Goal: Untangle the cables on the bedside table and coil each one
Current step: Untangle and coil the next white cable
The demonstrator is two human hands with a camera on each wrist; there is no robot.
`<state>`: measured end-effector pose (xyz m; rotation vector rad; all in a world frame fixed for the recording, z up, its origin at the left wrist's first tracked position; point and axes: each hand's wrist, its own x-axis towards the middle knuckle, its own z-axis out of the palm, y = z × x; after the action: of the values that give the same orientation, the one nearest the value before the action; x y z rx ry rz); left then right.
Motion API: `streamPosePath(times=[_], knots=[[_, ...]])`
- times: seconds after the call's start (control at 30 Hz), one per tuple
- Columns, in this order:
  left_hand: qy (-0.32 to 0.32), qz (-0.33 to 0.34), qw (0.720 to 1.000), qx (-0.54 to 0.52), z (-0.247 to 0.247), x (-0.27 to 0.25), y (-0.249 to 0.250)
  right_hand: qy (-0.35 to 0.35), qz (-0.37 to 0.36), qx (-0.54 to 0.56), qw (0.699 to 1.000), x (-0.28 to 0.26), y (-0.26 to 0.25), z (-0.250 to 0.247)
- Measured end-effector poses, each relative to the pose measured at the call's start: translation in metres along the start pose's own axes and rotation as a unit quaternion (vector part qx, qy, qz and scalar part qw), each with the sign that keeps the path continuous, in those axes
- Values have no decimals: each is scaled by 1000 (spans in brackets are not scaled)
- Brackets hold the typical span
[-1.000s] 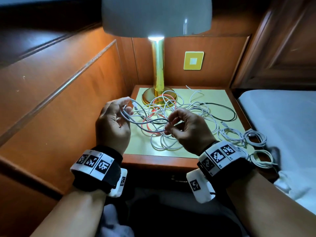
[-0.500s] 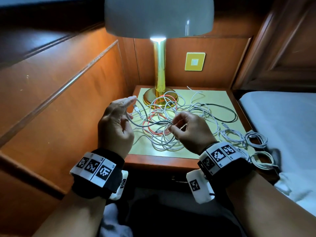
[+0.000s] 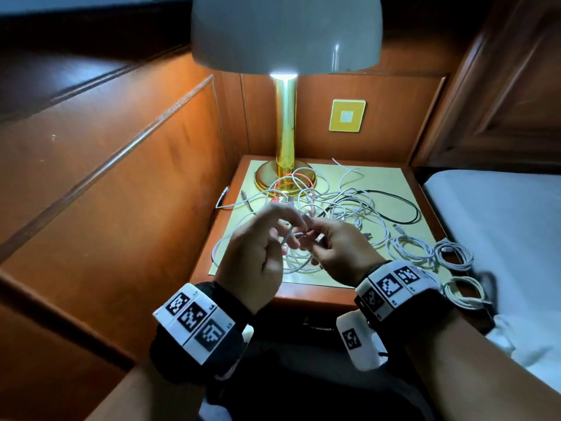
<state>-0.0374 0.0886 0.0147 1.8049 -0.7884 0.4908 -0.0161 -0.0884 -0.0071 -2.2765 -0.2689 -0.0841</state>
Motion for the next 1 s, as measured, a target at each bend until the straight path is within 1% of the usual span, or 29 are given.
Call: streamPosePath(times=[0.07, 0.1, 0.13, 0.17, 0.2, 0.23, 0.3, 0.33, 0.37, 0.53, 0.57, 0.63, 0.67, 0.73, 0.87, 1.0], knots=[[59, -81, 993, -57, 0, 2, -6, 30, -16, 5, 999, 2, 1, -2], [90, -109, 988, -67, -1, 3, -13, 46, -26, 8, 999, 2, 1, -5], [112, -132, 984, -47, -4, 4, -22, 65, -34, 11, 997, 3, 1, -7], [113, -154, 982, 1, -8, 4, -33, 83, -39, 17, 996, 3, 3, -9], [81, -179, 978, 69, -13, 2, -45, 97, -42, 22, 994, 4, 5, -10], [20, -212, 968, 135, -17, 1, -55, 107, -48, 28, 993, 4, 6, -11], [-108, -269, 931, 221, -19, -3, -67, 120, -68, 41, 990, 3, 7, -12], [-140, -277, 920, 238, -18, -4, -70, 128, -80, 44, 988, 3, 8, -12], [-147, -277, 918, 244, -17, -4, -70, 135, -89, 45, 986, 2, 8, -13], [-81, -248, 933, 247, -15, 1, -69, 153, -122, 52, 979, 2, 7, -14], [-52, -239, 938, 245, -16, 2, -67, 154, -126, 45, 979, 3, 8, -14], [27, -241, 943, 227, -20, 6, -66, 163, -135, 13, 977, 4, 10, -16], [63, -250, 941, 219, -22, 7, -69, 174, -131, -3, 976, 4, 12, -18], [113, -273, 936, 193, -27, 6, -77, 199, -102, -13, 975, 4, 16, -23], [174, -293, 929, 145, -31, 4, -83, 268, -67, -45, 960, 6, 23, -33], [243, -290, 916, 129, -33, 9, -80, 320, -33, -6, 947, 7, 24, -38]])
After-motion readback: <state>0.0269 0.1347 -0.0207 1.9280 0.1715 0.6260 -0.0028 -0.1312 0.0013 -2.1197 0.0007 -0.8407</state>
